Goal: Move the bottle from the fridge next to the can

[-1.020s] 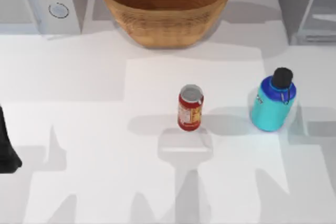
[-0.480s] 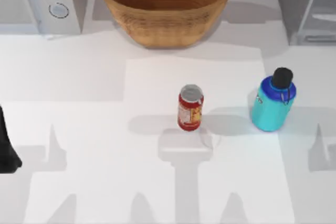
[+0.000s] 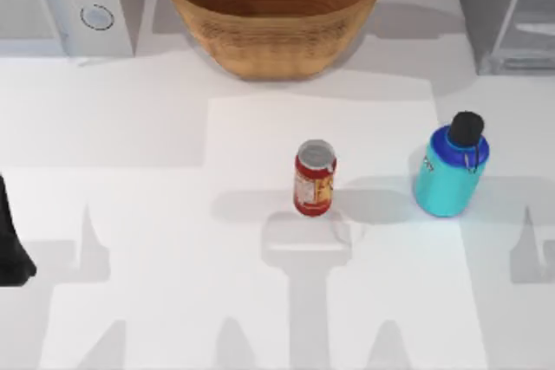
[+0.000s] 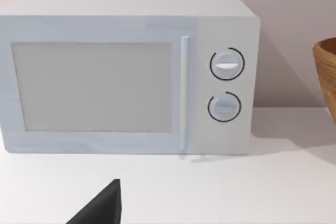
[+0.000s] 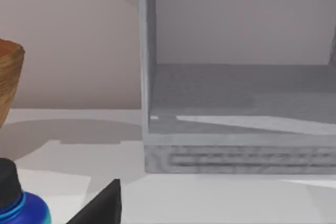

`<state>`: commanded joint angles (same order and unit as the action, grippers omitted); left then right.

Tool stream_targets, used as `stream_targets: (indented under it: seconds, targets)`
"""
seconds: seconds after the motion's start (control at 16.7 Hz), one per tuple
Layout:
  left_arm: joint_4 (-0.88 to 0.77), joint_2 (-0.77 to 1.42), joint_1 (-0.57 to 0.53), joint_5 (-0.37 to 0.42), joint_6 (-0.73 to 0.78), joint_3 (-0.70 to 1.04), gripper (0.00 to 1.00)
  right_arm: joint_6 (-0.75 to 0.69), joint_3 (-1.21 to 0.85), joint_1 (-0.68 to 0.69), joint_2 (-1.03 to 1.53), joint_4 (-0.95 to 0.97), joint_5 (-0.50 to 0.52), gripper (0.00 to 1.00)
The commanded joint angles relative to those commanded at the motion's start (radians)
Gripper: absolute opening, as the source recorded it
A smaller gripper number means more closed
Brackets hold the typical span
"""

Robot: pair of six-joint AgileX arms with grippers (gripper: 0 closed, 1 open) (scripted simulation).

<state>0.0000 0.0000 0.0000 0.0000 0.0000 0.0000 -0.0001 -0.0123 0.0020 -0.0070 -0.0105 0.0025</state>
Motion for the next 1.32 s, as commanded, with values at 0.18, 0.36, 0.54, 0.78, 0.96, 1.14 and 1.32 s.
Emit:
stream_targets:
  seconds: [0.18, 0.36, 0.54, 0.78, 0.96, 1.14, 1.32]
  targets:
    - [0.000, 0.000, 0.000, 0.000, 0.000, 0.000, 1.00, -0.001, -0.059, -0.004, -0.071, -0.097, 0.003, 1.00]
    - [0.000, 0.000, 0.000, 0.000, 0.000, 0.000, 1.00, -0.001, -0.153, -0.006, -0.185, -0.288, 0.004, 1.00]
    - [0.000, 0.000, 0.000, 0.000, 0.000, 0.000, 1.00, -0.002, -0.266, -0.005, -0.323, -0.547, 0.002, 1.00]
    - [0.000, 0.000, 0.000, 0.000, 0.000, 0.000, 1.00, -0.005, -0.423, -0.004, -0.514, -0.920, -0.001, 1.00]
    - [0.000, 0.000, 0.000, 0.000, 0.000, 0.000, 1.00, -0.007, -0.529, -0.005, -0.643, -1.172, -0.002, 1.00]
    - [0.000, 0.000, 0.000, 0.000, 0.000, 0.000, 1.00, -0.009, -0.607, -0.006, -0.739, -1.356, -0.002, 1.00]
    - [0.000, 0.000, 0.000, 0.000, 0.000, 0.000, 1.00, -0.011, -0.649, -0.006, -0.790, -1.447, -0.003, 1.00]
